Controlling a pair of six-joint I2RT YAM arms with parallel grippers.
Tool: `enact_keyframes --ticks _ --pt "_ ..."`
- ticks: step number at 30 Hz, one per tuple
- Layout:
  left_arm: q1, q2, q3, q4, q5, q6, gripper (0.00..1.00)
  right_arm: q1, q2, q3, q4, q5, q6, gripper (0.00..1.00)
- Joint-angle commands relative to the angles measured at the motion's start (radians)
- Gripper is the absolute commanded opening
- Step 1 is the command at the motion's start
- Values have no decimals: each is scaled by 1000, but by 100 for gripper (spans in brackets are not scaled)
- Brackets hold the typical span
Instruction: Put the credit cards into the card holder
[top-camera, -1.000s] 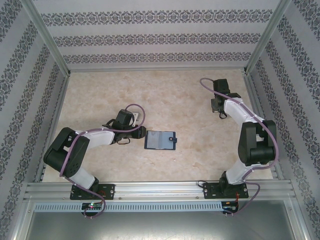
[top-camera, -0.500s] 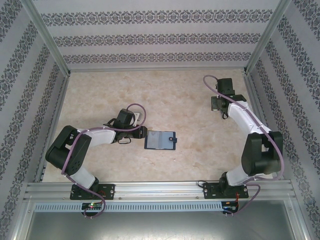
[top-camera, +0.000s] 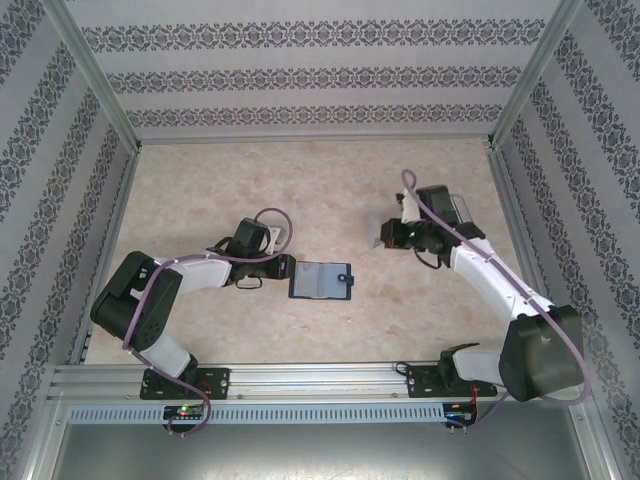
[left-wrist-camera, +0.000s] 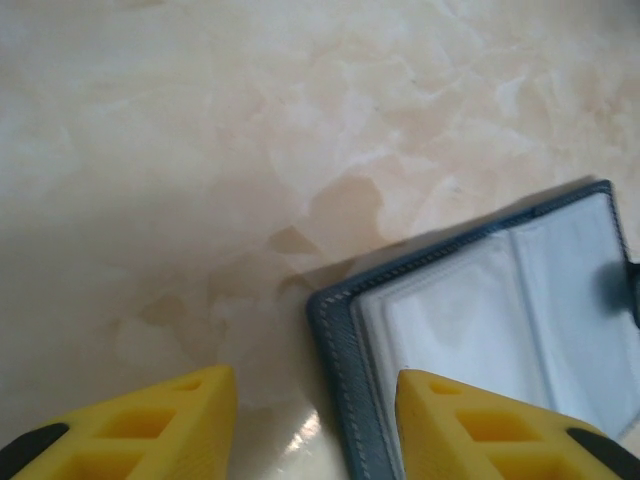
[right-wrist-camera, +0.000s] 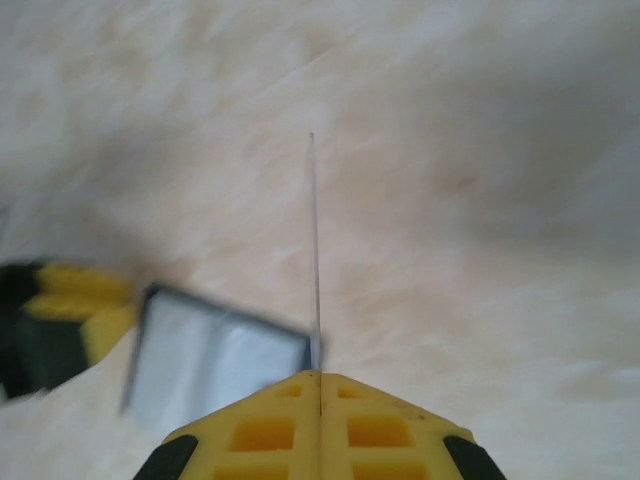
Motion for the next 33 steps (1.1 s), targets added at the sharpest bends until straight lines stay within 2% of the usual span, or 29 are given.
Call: enact_keyframes --ticks 1,4,9,12,14,20,26,33 --pt "-11 -40 2 -49 97 -11 47 24 35 -88 113 -312 137 0" --pt "-26 -17 22 -76 136 11 46 61 119 -135 198 -417 142 0" --pt "-62 -5 50 -134 41 34 44 94 255 -135 245 -513 131 0" --pt "-63 16 58 -144 22 30 39 91 298 -118 195 -512 85 0" --pt "-63 34 67 -156 13 25 34 89 332 -115 204 -519 91 0" --pt "-65 58 58 -134 13 0 26 92 412 -120 245 -513 106 0" --pt "-65 65 52 -124 12 -7 22 96 428 -140 332 -502 167 0" --pt "-65 59 32 -104 12 -28 19 122 449 -200 556 -422 357 0"
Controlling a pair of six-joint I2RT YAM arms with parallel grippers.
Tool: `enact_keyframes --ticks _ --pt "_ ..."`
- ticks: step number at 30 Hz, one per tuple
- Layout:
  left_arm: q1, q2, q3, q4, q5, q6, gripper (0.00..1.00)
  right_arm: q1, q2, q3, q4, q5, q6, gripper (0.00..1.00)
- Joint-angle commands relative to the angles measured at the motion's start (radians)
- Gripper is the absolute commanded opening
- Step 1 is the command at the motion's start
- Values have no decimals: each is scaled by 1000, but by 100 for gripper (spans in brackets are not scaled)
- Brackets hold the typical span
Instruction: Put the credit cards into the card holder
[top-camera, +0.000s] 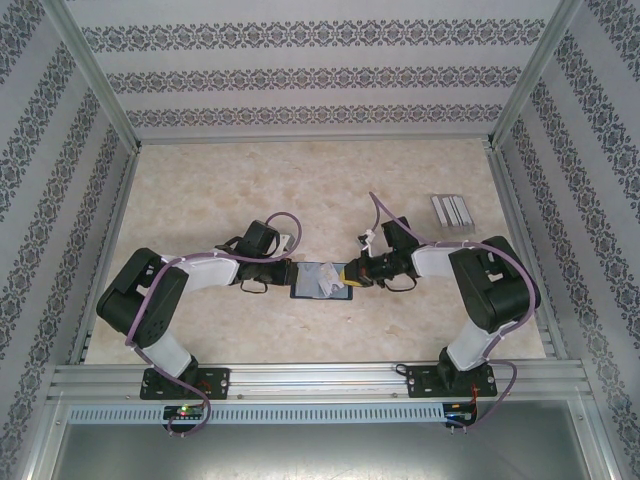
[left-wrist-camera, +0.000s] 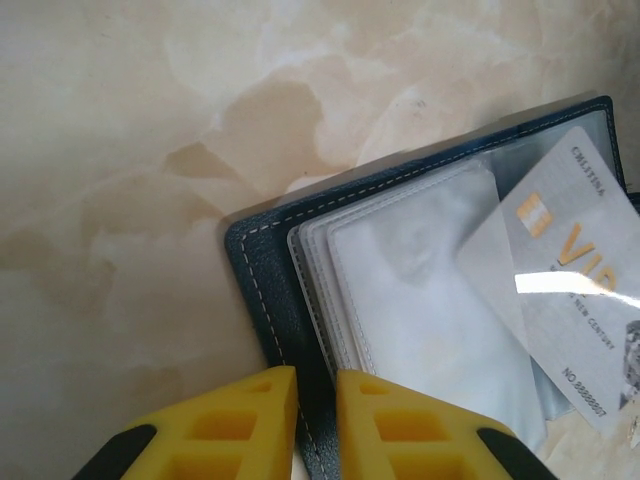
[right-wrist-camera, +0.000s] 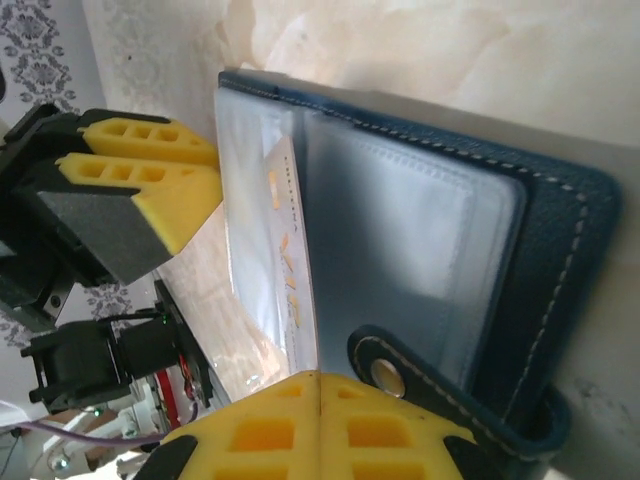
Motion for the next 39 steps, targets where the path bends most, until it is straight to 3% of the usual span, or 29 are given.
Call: enact_keyframes --ticks 1,11,24,26,28,39 --pt "-7 16 -16 -5 -13 -20 19 32 27 -26 133 58 107 0" --pt "-8 20 -34 26 0 -90 17 152 30 -78 307 245 285 2" --pt "-8 36 -56 81 11 -185 13 268 -6 -135 402 459 450 0" --pt "-8 36 -71 112 14 -206 13 305 0 -125 422 483 477 6" --pt "-8 44 -72 120 8 -211 12 332 9 -108 430 477 478 12" --pt "-8 40 -63 105 14 -215 12 353 0 -78 349 426 413 18"
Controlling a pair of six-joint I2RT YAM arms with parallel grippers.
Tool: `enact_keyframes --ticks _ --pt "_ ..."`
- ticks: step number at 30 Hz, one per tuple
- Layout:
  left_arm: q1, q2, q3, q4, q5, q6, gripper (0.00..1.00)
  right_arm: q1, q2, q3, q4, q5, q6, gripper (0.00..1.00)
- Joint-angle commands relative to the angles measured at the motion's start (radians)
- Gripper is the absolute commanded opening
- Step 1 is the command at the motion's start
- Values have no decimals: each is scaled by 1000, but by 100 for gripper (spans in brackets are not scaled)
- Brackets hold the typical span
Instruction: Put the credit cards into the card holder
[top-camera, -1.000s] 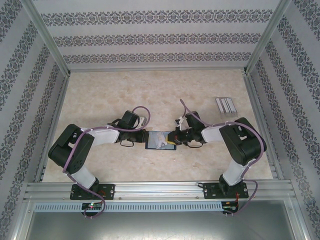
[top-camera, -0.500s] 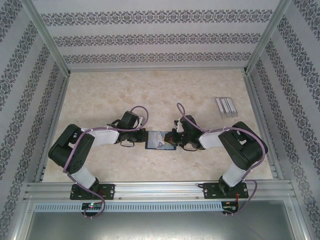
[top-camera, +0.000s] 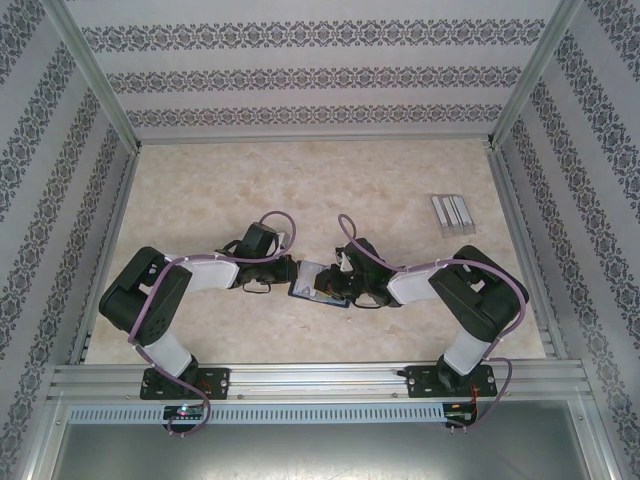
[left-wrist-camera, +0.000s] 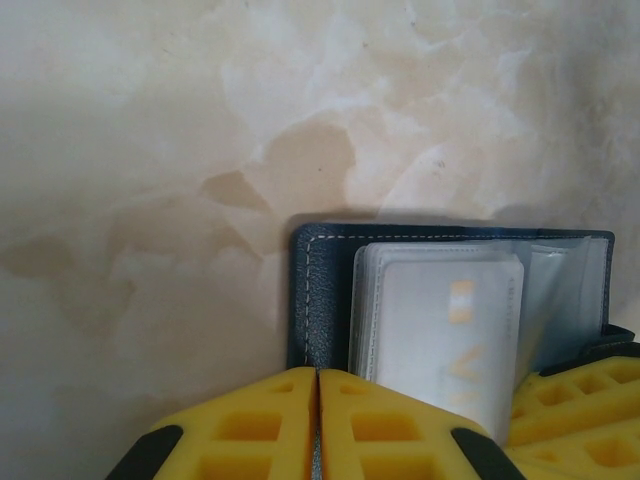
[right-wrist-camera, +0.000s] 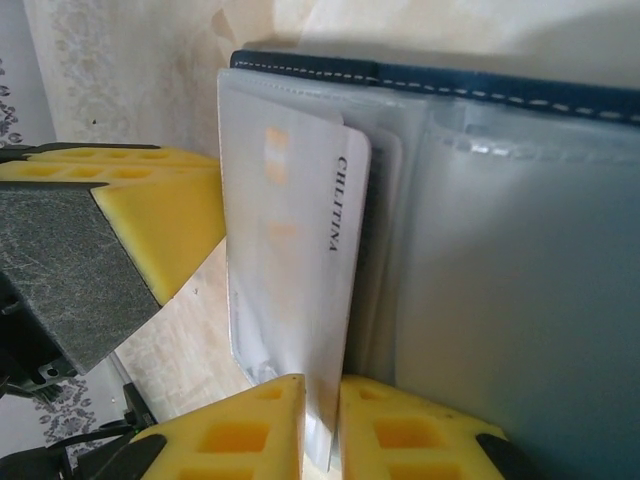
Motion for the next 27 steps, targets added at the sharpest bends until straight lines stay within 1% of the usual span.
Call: enact_keyframes --ticks 1,3,5,7,10,12,15,19,24,26,27 --pt "-9 23 -19 -28 16 -13 12 7 7 13 -30 -3 -37 18" --pt "-8 21 -16 -40 5 -10 13 2 -7 13 -49 5 -53 19" --pt "-8 -9 -21 -54 -12 -17 14 -3 -34 10 -73 8 -71 24" --pt "-8 -58 -37 -52 -39 -29 21 -4 -73 7 -113 27 -100 31" --pt "-7 -120 -23 -113 -100 -13 29 -5 -144 17 -248 86 -175 36" --pt "-8 -137 0 -164 -111 3 33 -7 -184 43 -346 81 -230 38" --pt "-7 -138 17 -196 -88 18 36 -4 -259 63 -505 139 -304 41" --pt "-6 -124 42 -234 -76 21 43 -2 -316 89 -674 276 -352 44" --pt "-6 -76 66 -237 57 46 63 63 -294 172 -823 468 -352 51" --pt "-6 -39 89 -260 82 57 66 97 -250 216 -878 543 -344 53" --pt "-6 -28 91 -254 97 57 66 108 -228 230 -882 559 -351 53"
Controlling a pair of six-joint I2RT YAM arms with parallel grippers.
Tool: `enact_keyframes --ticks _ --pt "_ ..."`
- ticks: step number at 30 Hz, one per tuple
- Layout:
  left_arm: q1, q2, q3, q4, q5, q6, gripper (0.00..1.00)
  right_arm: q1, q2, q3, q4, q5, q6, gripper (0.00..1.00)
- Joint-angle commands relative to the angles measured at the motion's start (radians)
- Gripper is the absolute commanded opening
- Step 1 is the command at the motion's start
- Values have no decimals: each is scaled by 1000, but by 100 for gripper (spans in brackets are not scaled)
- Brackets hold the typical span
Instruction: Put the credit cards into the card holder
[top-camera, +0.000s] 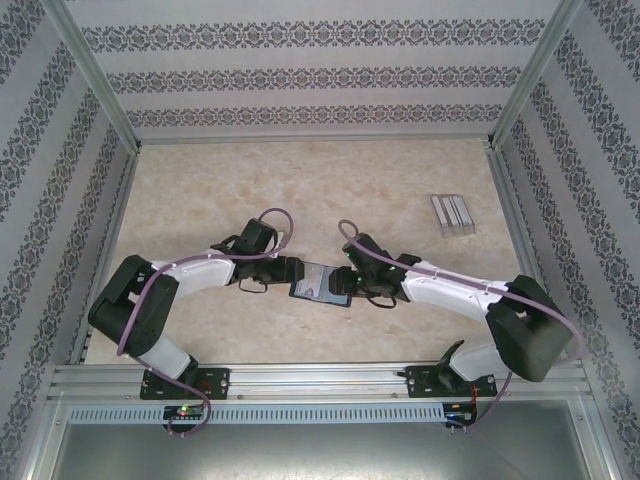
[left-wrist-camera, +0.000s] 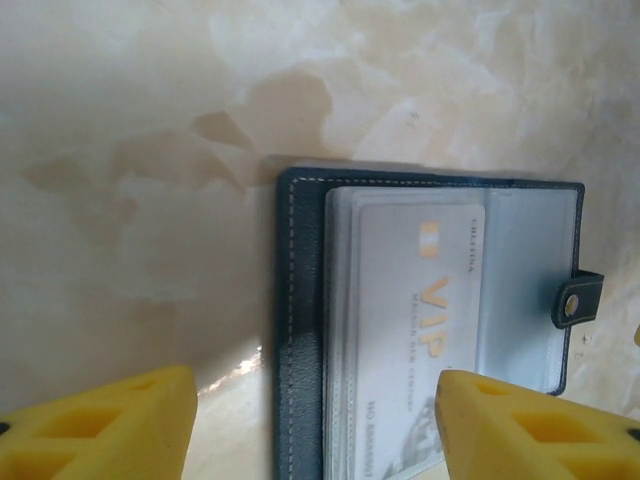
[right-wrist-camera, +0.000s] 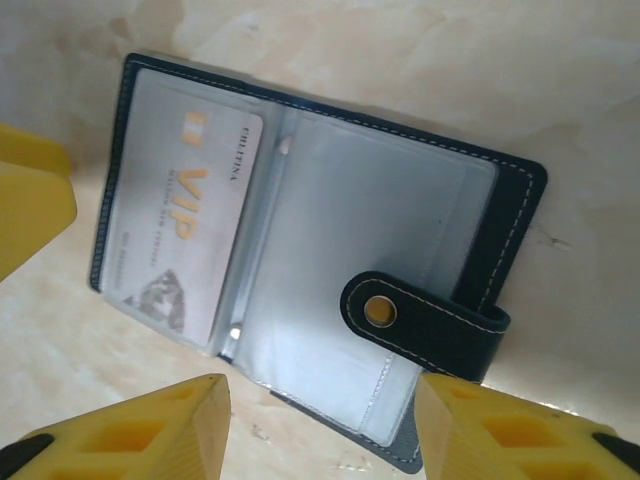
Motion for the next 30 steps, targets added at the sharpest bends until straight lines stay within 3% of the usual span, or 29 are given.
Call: enact_keyframes --ticks 1,10,15,18,21,25,30 --pt "-5 46 27 -35 85 26 67 40 74 70 -134 181 -27 53" --pt "-8 31 -1 -2 50 18 64 65 223 177 -244 341 -98 54" --pt "-9 5 -21 4 35 9 61 65 155 150 -258 369 -97 37" --pt "-9 7 -24 1 32 17 58 65 114 121 -254 378 -92 35" --pt "-10 20 -15 -19 28 22 57 55 86 99 -243 362 -81 23" --pt "-10 28 -11 -18 32 27 53 51 62 65 -204 336 -73 18" --pt "-10 56 8 -19 80 27 38 22 30 -5 -95 225 -84 8"
